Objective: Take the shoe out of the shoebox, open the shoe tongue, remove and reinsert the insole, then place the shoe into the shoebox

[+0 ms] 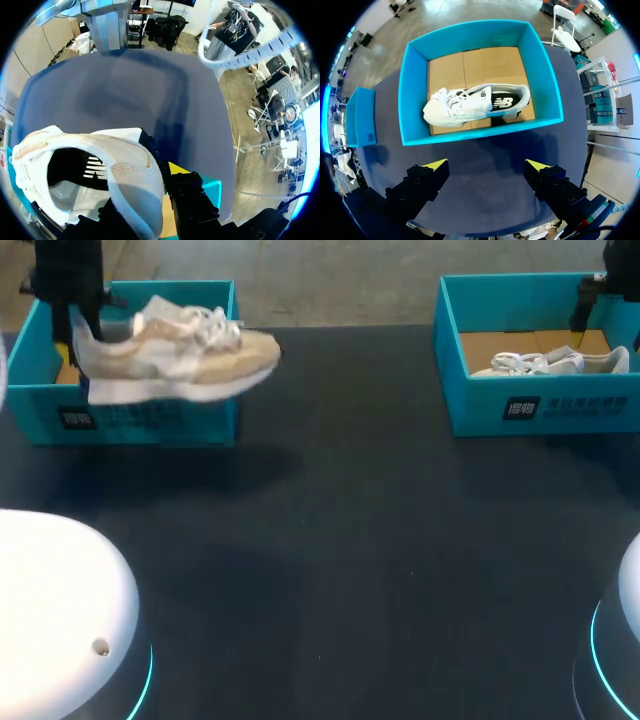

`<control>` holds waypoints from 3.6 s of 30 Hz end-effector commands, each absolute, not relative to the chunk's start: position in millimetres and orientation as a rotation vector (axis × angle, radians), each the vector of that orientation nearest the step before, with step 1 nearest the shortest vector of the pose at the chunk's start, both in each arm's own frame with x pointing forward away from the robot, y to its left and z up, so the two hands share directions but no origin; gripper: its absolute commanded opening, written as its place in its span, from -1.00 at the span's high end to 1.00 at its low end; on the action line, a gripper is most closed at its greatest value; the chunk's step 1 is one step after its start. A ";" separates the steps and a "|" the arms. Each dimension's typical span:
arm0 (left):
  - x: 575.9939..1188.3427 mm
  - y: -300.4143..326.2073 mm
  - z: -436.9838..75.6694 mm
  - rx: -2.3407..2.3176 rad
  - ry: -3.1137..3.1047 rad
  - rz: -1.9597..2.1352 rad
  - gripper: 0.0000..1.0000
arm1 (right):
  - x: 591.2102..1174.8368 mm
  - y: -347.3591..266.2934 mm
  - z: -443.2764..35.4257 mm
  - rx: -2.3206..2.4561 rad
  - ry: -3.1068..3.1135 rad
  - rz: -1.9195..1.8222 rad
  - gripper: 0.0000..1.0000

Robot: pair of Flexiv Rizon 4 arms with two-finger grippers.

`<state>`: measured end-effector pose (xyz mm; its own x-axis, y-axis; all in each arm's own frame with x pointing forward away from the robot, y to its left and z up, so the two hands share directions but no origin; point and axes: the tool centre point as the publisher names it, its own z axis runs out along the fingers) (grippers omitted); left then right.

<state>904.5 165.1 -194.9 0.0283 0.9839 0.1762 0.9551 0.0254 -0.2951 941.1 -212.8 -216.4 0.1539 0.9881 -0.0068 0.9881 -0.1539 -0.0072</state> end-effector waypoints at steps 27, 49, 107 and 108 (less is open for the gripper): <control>734.8 83.4 -223.1 -2.551 -1.921 -0.647 1.00 | 939.4 -212.3 -216.2 -2.389 -2.042 0.013 -1.00; 730.4 74.6 -234.1 -2.481 -1.921 -0.561 1.00 | 939.4 -212.3 -216.2 -2.389 -2.042 0.013 -1.00; 697.2 -68.2 -351.7 -2.155 -2.023 -0.312 1.00 | 939.4 -212.3 -216.2 -2.389 -2.042 0.013 -1.00; 697.8 -69.5 -353.3 -2.156 -2.024 -0.314 1.00 | 939.4 -212.3 -216.2 -2.389 -2.042 0.013 -1.00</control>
